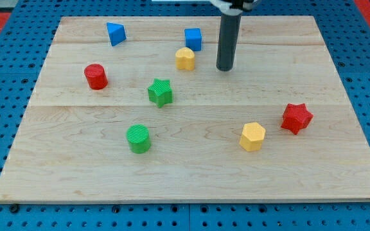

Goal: Move blue cube above yellow heart

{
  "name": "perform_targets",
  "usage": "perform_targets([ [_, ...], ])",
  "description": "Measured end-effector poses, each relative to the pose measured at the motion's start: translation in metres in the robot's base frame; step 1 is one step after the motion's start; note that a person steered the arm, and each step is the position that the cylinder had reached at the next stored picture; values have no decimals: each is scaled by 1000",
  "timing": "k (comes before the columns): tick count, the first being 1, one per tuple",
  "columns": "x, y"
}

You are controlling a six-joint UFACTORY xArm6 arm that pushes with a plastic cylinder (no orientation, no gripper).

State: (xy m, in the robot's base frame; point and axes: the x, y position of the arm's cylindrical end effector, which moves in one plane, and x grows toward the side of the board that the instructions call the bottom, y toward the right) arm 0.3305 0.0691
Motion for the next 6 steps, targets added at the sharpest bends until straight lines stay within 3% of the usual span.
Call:
perform_targets([
  [3, -14, -52],
  [4, -31, 27],
  [5, -61, -7],
  [6, -60, -47],
])
